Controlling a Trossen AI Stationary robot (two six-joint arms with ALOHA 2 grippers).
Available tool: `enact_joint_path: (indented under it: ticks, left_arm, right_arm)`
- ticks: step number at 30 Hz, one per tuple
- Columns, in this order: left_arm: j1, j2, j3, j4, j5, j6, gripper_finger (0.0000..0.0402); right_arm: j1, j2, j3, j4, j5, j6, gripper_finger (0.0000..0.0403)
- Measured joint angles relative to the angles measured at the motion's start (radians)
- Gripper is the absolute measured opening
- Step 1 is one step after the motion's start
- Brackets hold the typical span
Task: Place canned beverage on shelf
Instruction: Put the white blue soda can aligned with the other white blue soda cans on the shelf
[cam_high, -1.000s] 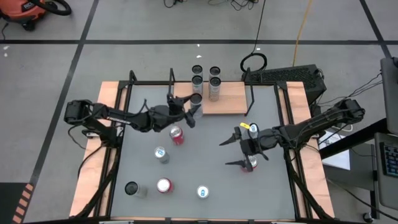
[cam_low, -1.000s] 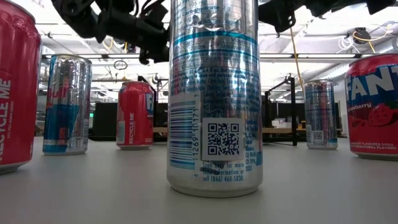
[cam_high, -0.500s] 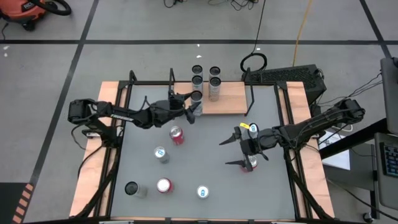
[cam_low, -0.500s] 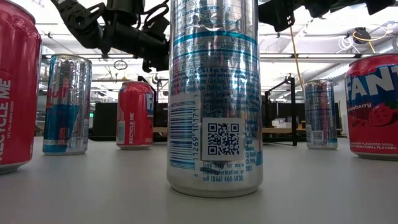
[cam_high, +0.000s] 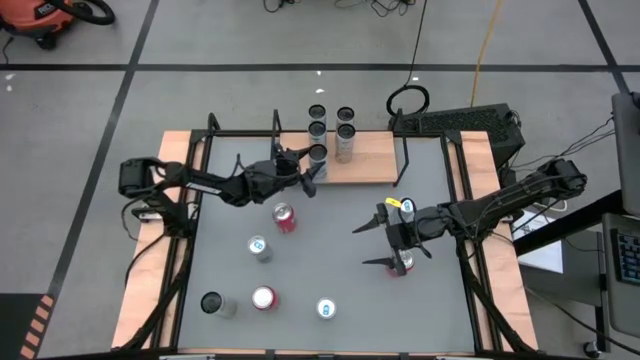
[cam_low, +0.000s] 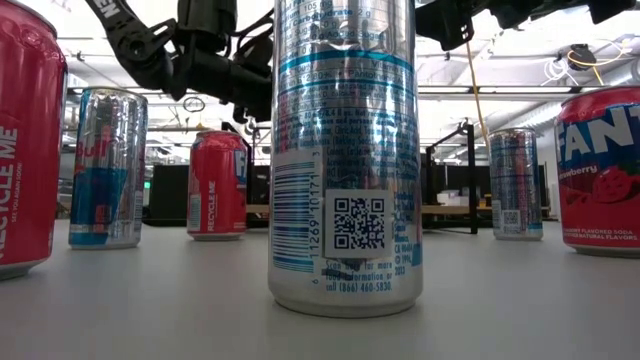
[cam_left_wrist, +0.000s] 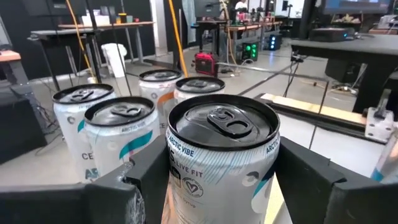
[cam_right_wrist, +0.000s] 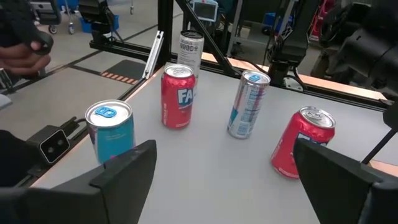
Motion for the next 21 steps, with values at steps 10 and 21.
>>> enact_joint_path:
  ticks: [10, 21]
  left_arm:
    - [0.021, 0.014, 0.000, 0.007, -0.003, 0.021, 0.0246]
    - [0.033, 0.013, 0.000, -0.010, -0.003, 0.019, 0.0256]
  right_arm:
    - [0.000, 0.000, 0.000, 0.001, 0.000, 0.000, 0.0341]
    - [0.000, 0.000, 0.000, 0.001, 0.000, -0.003, 0.0341]
